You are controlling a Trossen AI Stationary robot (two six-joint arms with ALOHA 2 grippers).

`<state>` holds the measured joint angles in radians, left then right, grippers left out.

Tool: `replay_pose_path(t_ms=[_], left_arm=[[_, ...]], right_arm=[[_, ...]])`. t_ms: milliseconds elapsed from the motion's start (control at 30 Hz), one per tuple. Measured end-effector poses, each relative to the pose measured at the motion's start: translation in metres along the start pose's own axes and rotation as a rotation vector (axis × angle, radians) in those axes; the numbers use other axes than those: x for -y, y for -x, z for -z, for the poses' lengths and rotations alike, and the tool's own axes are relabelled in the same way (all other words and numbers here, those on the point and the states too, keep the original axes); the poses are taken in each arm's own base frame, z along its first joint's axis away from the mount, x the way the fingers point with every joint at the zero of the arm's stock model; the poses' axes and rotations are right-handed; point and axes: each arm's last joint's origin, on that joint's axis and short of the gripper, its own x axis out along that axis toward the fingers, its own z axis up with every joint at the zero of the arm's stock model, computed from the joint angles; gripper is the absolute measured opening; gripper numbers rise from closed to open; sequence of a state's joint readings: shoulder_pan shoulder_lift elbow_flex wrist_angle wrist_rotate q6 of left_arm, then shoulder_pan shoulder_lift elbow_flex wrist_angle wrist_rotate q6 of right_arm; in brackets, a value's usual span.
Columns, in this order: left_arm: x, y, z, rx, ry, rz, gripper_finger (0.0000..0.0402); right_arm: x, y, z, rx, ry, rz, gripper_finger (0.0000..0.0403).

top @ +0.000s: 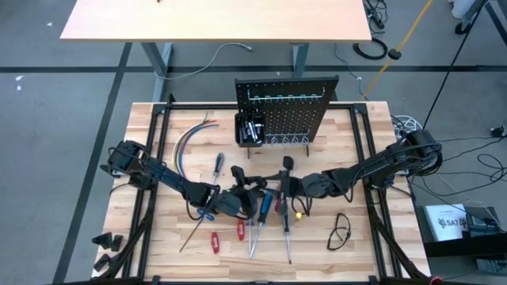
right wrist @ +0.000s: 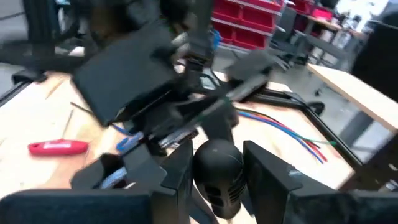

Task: Hang tools onto peg board
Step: Hang the black screwdriver on the peg board

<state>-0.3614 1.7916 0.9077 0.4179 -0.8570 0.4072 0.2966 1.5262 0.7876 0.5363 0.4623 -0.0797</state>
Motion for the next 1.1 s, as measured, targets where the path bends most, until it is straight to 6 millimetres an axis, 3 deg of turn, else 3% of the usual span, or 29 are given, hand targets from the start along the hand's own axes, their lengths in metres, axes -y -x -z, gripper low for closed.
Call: replay_pose_path(t_ms=[267,400,600,833,1100], left_arm=[[-0.001,0.01,0.01,-0.108,-0.097,0.017,0.0172],[-0.018,0.025,0.021,-0.12,-0.01,-0.009,0.0172],[-0.057,0.064,0.048,-0.048,0.213,-0.051,0.0173],[-0.094,0.099,0.061,0.248,0.545,-0.062,0.0173],[-0.118,0.116,0.058,0.396,0.637,-0.1,0.0173]], right_arm=[[0.021,0.024,-0.012,-0.076,-0.108,0.262,0.0104],[0.031,0.041,-0.015,0.007,-0.175,0.323,0.0104],[0.061,0.064,0.012,0.227,-0.39,0.343,0.0104],[0.096,0.057,0.029,0.26,-0.519,0.343,0.0104],[0.12,0.053,0.027,0.323,-0.536,0.298,0.0104]])
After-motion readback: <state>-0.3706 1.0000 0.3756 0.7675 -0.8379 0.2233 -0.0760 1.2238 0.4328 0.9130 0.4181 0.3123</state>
